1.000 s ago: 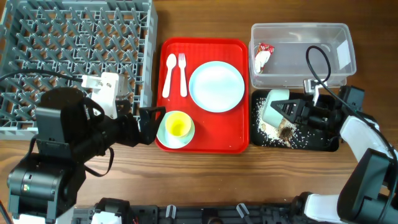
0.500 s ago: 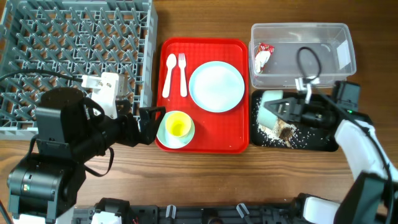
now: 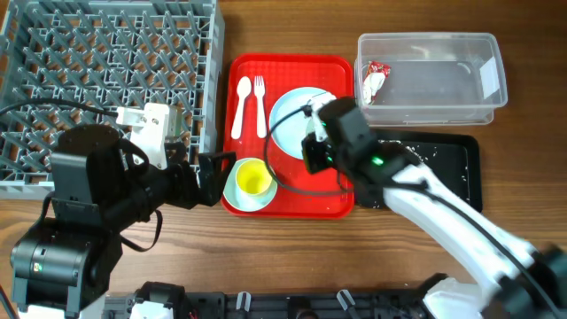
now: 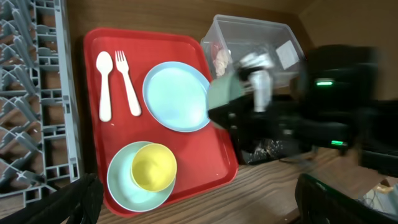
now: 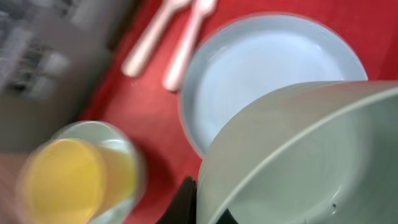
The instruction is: Sort waste into correct bins and load items into the dishwasher rack
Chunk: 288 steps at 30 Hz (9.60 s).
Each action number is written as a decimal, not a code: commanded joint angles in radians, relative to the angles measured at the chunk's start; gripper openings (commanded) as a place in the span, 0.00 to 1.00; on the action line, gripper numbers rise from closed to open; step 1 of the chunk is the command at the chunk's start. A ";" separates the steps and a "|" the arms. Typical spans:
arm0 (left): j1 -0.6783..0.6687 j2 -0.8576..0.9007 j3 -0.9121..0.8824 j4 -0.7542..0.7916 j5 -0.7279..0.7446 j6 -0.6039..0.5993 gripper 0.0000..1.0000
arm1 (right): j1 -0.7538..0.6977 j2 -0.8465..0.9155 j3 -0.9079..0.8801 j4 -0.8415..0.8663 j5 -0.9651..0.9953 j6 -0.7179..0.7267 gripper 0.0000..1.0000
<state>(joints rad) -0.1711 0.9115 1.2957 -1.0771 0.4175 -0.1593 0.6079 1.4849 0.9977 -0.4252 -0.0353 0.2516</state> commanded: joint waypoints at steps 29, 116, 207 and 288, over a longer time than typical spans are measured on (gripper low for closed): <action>-0.003 -0.005 0.015 0.002 0.012 -0.006 1.00 | 0.086 0.285 0.122 -0.336 -0.097 0.174 0.07; 0.071 0.281 0.015 -0.127 1.122 0.182 0.79 | -0.151 -0.233 0.206 0.153 -1.033 0.112 0.04; 0.287 0.266 0.013 -0.234 -0.238 -0.027 0.52 | -0.187 -0.293 0.204 -0.261 -0.764 0.091 0.49; 0.232 -0.145 0.308 -0.334 -0.112 0.021 1.00 | -0.406 -1.350 -0.750 0.084 -0.108 -0.222 1.00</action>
<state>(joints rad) 0.0589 0.7696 1.5974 -1.4109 0.3122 -0.1577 0.2317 0.2420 0.3546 -0.3641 -0.1127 0.0425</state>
